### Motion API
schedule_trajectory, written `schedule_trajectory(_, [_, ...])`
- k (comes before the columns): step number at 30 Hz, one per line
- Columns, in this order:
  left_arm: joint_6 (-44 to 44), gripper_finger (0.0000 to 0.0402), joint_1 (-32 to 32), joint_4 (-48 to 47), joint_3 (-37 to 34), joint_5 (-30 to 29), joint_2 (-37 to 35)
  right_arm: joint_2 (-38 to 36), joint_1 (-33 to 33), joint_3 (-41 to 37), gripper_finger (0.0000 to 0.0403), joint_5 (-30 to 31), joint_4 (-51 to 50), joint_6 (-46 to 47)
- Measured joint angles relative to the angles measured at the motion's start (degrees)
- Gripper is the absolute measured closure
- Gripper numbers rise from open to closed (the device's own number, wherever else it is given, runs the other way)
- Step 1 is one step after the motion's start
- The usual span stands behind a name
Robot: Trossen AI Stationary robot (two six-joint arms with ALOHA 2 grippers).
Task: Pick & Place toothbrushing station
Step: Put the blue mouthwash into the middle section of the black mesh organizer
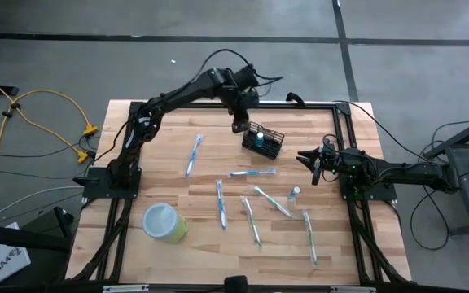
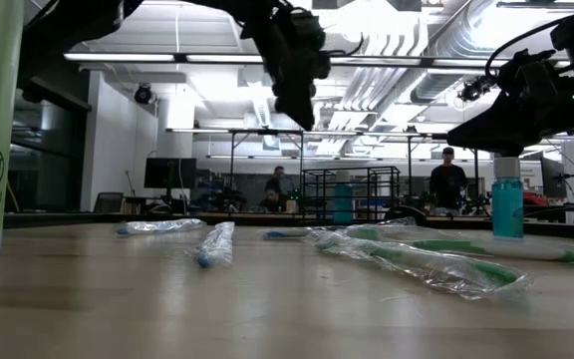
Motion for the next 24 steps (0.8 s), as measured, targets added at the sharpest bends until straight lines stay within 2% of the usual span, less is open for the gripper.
schedule_trajectory(11, [-0.7,0.0258,5.4,-8.2,-0.2,10.8,0.0,0.0,0.0,0.0,0.0309,0.0,0.0,0.0])
schedule_trajectory(15, [1.4,0.0258,6.2,-10.8,-0.2,10.1,0.0,0.0,0.0,0.0,0.0309,0.0,0.0,0.0])
schedule_trajectory(24, [6.0,0.0258,5.5,-10.4,-0.7,9.8,0.0,0.0,0.0,0.0,0.0309,0.0,0.0,0.0])
